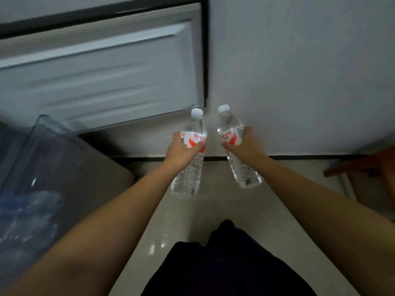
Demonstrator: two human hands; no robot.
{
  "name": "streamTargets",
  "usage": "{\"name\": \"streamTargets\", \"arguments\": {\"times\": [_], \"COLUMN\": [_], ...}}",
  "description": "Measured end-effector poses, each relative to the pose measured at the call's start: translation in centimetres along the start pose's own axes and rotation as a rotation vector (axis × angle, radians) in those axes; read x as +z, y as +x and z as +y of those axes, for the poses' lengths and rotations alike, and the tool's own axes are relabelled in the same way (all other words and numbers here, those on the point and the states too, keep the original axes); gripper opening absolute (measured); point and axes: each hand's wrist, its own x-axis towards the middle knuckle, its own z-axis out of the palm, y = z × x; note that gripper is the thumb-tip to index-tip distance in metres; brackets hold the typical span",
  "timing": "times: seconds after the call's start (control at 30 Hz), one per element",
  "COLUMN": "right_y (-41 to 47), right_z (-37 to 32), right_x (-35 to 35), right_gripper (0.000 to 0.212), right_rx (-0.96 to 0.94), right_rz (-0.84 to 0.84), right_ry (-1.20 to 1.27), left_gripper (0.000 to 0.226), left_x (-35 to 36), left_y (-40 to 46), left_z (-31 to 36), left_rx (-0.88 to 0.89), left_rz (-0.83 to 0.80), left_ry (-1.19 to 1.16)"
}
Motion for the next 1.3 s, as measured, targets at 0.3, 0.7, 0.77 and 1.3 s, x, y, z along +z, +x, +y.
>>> {"name": "streamTargets", "arguments": {"times": [0.3, 0.7, 0.77, 1.3], "right_y": [0.8, -3.1, -3.8, -8.2], "right_z": [6.9, 14.4, 15.5, 19.4], "right_x": [-10.0, -18.1, -19.1, -23.3], "right_gripper": [0.064, 0.076, 0.074, 0.072], "right_rx": [0.151, 0.461, 0.534, 0.848], "right_rz": [0.239, 0.605, 0.675, 1.24], "right_ry": [0.056, 0.154, 0.165, 0.32], "left_gripper": [0.073, 0.064, 0.062, 0.067], "left_x": [11.2, 24.1, 26.6, 41.6], "left_y": [3.3, 4.4, 4.3, 1.3], "left_z": [6.7, 14.0, 15.1, 23.9], "left_rx": [0.136, 0.464, 0.508, 0.944], "left_rz": [-0.204, -0.55, -0.628, -1.119], "left_ry": [0.183, 0.454, 0.482, 0.754]}}
